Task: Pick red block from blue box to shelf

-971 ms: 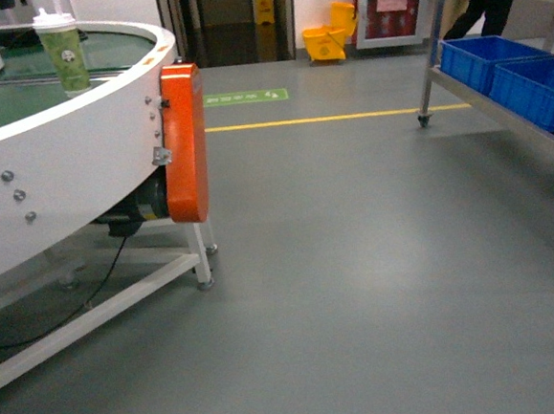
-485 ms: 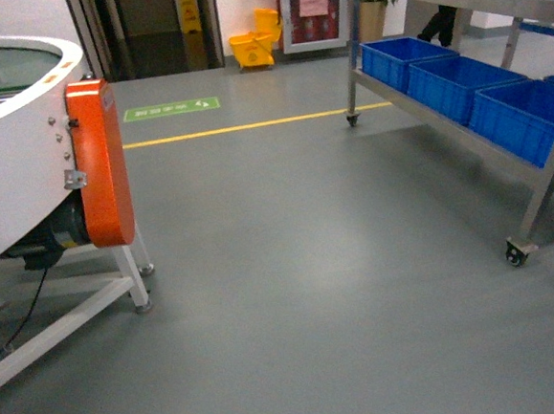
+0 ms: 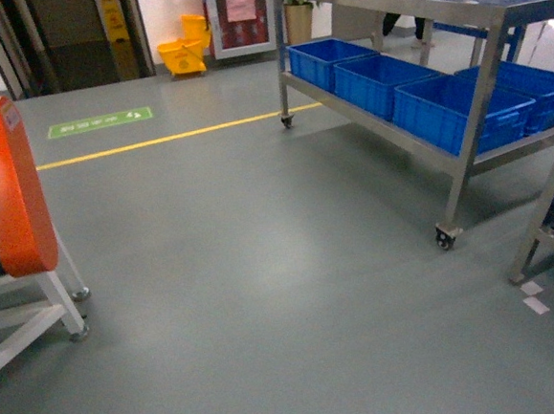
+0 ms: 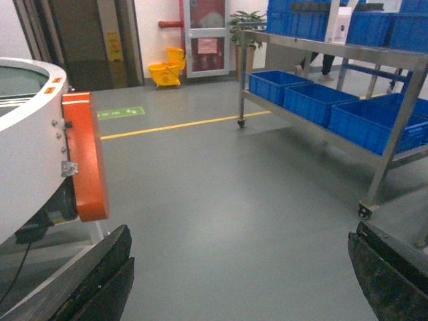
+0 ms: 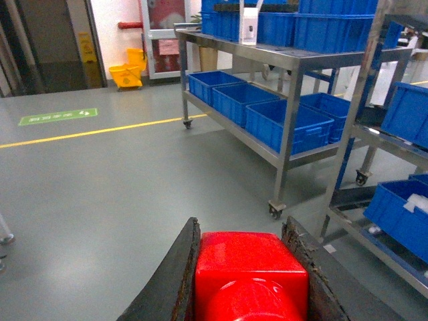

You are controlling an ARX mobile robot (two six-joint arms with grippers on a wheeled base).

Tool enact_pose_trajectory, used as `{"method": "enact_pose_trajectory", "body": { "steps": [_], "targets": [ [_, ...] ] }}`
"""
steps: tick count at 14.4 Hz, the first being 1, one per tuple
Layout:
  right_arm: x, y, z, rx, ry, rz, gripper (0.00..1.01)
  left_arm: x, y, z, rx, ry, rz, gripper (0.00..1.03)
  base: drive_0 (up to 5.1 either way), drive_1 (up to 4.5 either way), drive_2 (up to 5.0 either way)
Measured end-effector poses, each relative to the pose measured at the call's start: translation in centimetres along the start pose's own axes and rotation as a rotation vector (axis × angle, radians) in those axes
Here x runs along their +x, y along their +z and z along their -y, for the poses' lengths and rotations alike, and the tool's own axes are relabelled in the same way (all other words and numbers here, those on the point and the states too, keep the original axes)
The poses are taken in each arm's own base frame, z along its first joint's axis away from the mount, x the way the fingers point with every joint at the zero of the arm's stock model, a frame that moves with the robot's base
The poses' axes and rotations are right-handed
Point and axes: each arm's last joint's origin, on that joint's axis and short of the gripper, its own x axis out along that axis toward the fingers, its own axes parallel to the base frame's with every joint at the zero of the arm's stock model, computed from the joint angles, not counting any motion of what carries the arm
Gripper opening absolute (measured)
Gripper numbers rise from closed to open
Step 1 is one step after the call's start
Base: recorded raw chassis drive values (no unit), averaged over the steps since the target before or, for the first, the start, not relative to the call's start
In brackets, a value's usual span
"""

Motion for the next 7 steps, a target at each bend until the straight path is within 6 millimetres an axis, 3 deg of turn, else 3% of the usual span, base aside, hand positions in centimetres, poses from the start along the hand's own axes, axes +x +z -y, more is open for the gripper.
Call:
{"method": "enact_pose_trajectory", "body": {
  "steps": [7],
  "targets": [
    [0.0,0.0,0.0,0.0,0.0,0.0,0.28,0.0,0.0,0.0,0.0,0.0,0.0,0.98,-1.5,-1.55,-1.5]
  ]
}}
